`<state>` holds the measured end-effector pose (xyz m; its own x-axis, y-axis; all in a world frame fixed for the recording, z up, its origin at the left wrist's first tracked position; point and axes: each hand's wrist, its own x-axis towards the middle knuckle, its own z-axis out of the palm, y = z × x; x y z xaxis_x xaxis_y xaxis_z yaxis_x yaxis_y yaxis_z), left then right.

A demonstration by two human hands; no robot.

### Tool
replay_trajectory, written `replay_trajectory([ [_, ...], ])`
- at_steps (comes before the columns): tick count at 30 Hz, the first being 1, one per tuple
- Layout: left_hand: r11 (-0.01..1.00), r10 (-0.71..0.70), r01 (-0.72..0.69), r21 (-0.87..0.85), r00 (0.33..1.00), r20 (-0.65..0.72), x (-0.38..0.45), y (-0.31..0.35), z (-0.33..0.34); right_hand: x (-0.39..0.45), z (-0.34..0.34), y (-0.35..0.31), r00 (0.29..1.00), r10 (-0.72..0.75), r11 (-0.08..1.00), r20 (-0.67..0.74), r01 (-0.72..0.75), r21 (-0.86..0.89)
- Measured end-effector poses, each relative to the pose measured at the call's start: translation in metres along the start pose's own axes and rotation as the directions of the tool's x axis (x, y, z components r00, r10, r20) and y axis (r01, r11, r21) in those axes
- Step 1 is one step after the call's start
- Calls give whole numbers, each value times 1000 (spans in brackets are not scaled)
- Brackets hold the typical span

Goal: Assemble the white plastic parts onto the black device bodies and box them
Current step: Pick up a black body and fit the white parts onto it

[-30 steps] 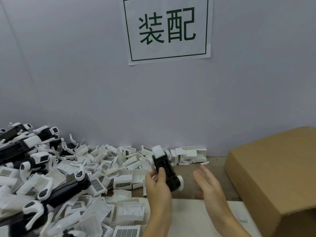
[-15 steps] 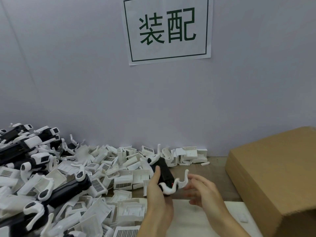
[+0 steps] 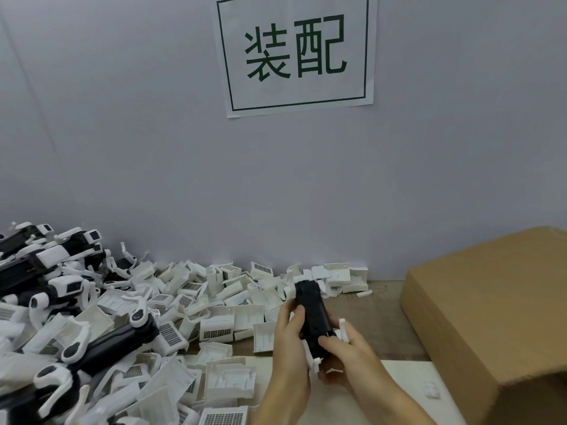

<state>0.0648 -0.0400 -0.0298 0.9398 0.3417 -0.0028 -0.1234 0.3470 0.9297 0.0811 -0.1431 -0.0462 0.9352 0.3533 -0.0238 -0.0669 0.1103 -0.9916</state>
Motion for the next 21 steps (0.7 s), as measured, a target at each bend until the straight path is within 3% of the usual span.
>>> replay_trajectory([
  [11,1000,3,-3,-4,1000,-20,3,-3,-1,0,-1,1,996,-18,1000,85,20,-19],
  [21,999,-9,9,-40,1000,-6,2,0,0,1,0,3,996,-85,986,-18,82,-145],
])
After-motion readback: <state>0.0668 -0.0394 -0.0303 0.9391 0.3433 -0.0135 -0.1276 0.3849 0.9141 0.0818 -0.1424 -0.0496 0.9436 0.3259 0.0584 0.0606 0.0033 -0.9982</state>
